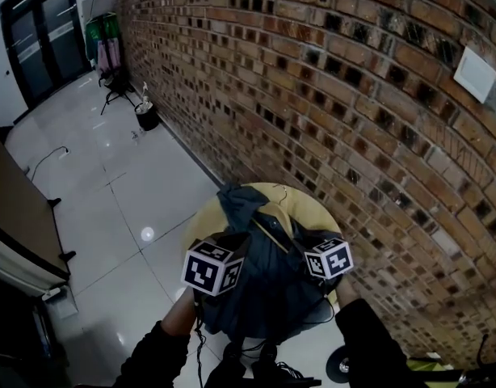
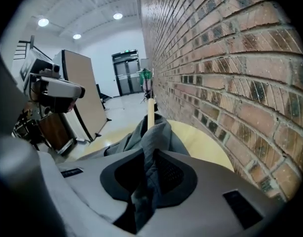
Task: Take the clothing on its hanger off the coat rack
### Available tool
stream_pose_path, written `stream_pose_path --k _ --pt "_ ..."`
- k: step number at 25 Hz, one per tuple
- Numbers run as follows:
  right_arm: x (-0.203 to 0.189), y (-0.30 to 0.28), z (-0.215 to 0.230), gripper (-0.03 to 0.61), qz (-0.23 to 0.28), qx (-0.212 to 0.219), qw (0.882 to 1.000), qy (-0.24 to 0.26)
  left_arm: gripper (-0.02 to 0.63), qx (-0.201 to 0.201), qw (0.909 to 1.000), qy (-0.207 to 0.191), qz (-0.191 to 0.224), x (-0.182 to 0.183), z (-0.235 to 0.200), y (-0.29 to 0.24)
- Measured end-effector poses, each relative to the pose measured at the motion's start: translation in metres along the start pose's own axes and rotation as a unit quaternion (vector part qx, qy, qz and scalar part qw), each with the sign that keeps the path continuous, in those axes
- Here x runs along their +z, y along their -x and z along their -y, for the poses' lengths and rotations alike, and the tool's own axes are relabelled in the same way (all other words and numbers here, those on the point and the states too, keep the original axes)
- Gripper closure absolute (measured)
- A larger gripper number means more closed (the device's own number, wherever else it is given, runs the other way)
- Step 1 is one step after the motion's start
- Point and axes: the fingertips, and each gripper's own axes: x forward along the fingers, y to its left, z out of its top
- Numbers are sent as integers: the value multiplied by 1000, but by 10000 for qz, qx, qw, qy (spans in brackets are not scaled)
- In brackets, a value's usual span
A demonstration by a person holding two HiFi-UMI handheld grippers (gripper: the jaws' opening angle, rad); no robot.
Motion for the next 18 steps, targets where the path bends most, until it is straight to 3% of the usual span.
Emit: stream_pose_path --k 1,4,6,8,18 --pt "-4 -1 4 584 -49 -148 9999 59 623 -28 10000 7 -38 -3 1 -4" --pt "-15 -2 18 578 -202 -560 9980 212 623 -94 9999 12 -108 -7 6 -14" --pt "-18 -2 24 532 -221 -710 9969 244 623 -135 9998 6 -134 -8 9 -20" --pt "-19 1 27 432 -236 -797 9961 312 623 -168 9997 -2 -156 -8 13 -24" --pt "3 44 26 461 147 -1080 9924 578 623 -359 9993 -71 -106 -2 35 -33"
